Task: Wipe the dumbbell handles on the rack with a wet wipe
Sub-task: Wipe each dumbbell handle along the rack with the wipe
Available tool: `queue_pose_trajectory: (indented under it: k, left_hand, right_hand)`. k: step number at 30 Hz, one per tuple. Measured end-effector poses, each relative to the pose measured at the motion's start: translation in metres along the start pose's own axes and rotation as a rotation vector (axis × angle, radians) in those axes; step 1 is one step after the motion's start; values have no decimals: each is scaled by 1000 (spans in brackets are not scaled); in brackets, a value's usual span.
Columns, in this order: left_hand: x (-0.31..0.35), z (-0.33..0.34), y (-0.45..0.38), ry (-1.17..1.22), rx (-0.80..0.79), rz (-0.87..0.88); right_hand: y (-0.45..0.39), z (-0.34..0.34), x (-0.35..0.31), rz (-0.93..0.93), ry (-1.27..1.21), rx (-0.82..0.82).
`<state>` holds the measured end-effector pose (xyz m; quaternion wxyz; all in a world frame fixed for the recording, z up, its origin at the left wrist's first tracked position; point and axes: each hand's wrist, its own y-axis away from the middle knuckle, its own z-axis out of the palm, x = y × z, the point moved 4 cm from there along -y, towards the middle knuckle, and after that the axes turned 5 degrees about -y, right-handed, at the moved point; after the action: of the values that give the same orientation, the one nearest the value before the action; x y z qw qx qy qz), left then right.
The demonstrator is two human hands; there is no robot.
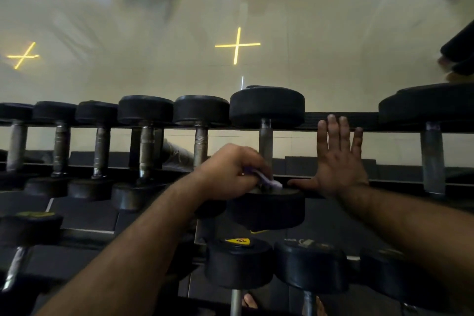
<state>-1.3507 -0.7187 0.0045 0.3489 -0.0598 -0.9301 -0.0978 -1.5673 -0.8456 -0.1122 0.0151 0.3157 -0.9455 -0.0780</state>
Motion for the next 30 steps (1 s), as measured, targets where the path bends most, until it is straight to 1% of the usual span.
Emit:
queue_pose_trajectory:
  k: [1,2,3,4,5,6,7,8,9,10,13,14,15,16,18,19,20,21,23,24,25,26,28,29,30]
  left_hand:
    - [-2,-1,3,138,32,-72]
    - [-9,-4,3,255,149,-184]
    - [-20,-7,2,342,297,-323]
    - [-32,-6,2,412,411,-468]
    - [-43,-2,-1,510,463,-599]
    - [-52,6,-7,647,471,-695]
    - [-56,12,-16,794,471,-745]
    - [-55,17,-23,912,469,-763]
    - [-55,22,-28,951,450,-759]
    - [-54,26,-30,912,395,-743]
    - [-56,30,-21,537,55,-709]
    - [-58,28,-18,476,2,-714]
    - [-60,24,-18,484,35,-724]
    - [-59,18,-21,553,138,-732]
    - [-53,12,-32,863,377,-735]
    - [-50,15,-38,971,411,-718]
    - [-47,20,-42,965,375,-698]
    - [-45,27,-41,844,261,-668]
    - [-51,35,-29,483,-24,-647]
    - [-57,34,-23,339,-83,-650]
    - [-66,30,-20,286,-53,-662]
    - [-70,25,-20,325,47,-681]
    - [-68,18,-27,577,283,-692]
    - [-63,19,-34,728,317,-668]
    - [-57,24,-41,822,288,-648]
  right_hand:
    - [0,0,0,0,1,-4]
    - [1,-1,-1,-2,4,-6]
    - [1,-1,-1,0,9,-5]
    - [0,-1,-1,3,15,0]
    - [0,-2,-1,7,18,5]
    - [0,-3,-1,10,20,9]
    - [0,-4,-1,13,23,4]
    - [1,-4,-2,14,26,-6]
    - [1,-4,-2,17,28,-12]
    - [1,-3,-1,18,29,-10]
    - [0,-3,-1,12,28,-2]
    - [0,-3,-1,12,28,1]
    - [0,-3,-1,12,29,3]
    - [0,-4,-1,12,29,4]
    - [-1,-3,-1,14,27,2]
    - [-1,-3,-1,17,29,3]
    - [-1,-3,0,19,31,2]
    - [-1,-3,-1,20,30,-2]
    - [0,-4,-1,13,24,-10]
    - [0,-3,-1,13,23,-8]
    - [0,-3,0,13,22,-6]
    - [0,-3,0,12,20,-5]
    - [0,-3,-1,9,14,-4]
    - [1,-2,-1,9,15,-1]
    - [0,-2,0,10,17,4]
